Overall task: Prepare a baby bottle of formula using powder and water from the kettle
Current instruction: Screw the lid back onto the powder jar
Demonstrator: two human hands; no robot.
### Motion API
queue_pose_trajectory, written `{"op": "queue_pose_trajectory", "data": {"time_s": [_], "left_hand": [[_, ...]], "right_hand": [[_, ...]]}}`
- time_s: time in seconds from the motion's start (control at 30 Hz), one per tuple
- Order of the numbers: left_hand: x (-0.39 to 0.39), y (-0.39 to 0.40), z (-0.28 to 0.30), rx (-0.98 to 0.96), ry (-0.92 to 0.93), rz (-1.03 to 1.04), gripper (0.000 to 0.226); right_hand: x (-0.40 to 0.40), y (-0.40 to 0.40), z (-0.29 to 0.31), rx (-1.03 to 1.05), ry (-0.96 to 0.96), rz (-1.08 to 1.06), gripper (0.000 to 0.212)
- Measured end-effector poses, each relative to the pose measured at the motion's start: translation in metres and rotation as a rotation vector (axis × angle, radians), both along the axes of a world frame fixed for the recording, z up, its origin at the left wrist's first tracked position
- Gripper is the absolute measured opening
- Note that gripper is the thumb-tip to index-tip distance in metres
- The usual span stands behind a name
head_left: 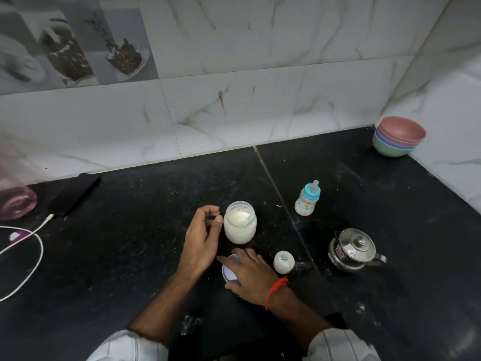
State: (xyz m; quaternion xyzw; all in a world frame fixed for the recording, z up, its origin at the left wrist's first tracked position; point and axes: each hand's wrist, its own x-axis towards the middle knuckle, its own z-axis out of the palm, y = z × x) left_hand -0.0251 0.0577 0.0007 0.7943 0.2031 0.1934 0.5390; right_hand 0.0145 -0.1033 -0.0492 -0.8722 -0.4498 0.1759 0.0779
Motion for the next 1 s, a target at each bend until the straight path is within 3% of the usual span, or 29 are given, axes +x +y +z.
{"op": "queue_pose_trajectory", "data": {"time_s": [0.1,0.2,0.27,0.37,0.43,0.5,0.57,0.67,0.8,0.9,1.0], "left_hand": [[0.005,0.001,-0.008,-0.06,0.037,-0.035,0.025],[0.009,0.006,-0.022,-0.116,0.098,-0.111,0.045],[0.011,0.01,-0.033,-0.073,0.185,-0.205,0.077],[0.016,0.007,-0.05,0.09,0.324,-0.287,0.112],[0.022,0.002,-0.06,0.097,0.336,-0.255,0.125],[0.034,-0.002,-0.062,0.089,0.327,-0.226,0.123],[0.045,-0.006,-0.058,0.109,0.286,-0.221,0.106],[0.05,-0.014,-0.052,0.126,0.189,-0.223,0.096],[0.032,-0.031,-0.031,0.092,-0.033,-0.262,0.092],[0.013,-0.047,-0.003,0.081,-0.152,-0.348,0.092],[0.003,-0.058,0.016,0.109,-0.132,-0.384,0.095]], "right_hand": [[-0.003,-0.004,0.002,0.1,0.019,-0.069,0.067],[-0.011,-0.014,0.019,0.359,0.186,-0.283,0.062],[-0.014,-0.024,0.035,0.57,0.39,-0.471,0.05],[-0.013,-0.038,0.057,1.008,0.843,-0.801,0.018],[-0.009,-0.046,0.068,1.25,1.019,-0.96,0.022],[-0.008,-0.054,0.077,1.429,1.107,-1.053,0.034],[-0.008,-0.059,0.086,1.544,1.167,-1.089,0.034],[-0.01,-0.064,0.091,1.563,1.105,-1.074,0.028],[-0.006,-0.071,0.103,1.505,0.851,-0.942,0.063],[0.001,-0.069,0.108,1.374,0.607,-0.758,0.036],[0.009,-0.067,0.109,1.171,0.433,-0.564,0.04]]}}
